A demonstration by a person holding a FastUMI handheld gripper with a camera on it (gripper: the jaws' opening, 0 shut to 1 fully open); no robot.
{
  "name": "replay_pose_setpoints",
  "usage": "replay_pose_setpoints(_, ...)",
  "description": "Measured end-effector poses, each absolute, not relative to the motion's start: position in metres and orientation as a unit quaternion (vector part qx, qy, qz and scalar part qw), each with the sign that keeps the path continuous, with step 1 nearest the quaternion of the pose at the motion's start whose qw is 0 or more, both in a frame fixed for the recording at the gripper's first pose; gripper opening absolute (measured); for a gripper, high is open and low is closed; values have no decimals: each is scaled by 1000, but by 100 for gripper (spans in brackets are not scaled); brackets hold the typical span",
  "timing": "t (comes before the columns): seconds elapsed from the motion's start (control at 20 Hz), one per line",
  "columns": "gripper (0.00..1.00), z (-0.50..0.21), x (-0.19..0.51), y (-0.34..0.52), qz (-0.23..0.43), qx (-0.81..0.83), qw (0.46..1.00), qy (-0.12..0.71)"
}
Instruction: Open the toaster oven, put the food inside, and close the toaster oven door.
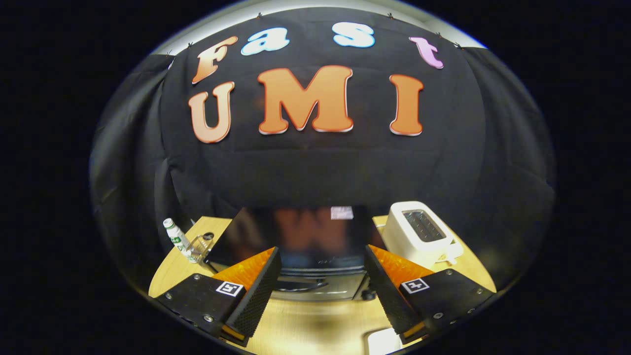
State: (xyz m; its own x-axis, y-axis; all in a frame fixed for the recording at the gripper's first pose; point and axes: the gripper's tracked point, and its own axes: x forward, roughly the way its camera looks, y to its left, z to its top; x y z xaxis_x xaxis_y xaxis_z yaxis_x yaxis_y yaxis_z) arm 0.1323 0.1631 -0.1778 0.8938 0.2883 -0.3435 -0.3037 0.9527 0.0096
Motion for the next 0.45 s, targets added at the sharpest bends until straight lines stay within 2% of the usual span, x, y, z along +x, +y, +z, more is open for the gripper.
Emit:
replay_pose_setpoints(0.25, 100, -70, 131, 130, 133, -7, 987, 88)
replay_pose_setpoints(0.45, 100, -26, 107, 112, 128, 20, 990, 57)
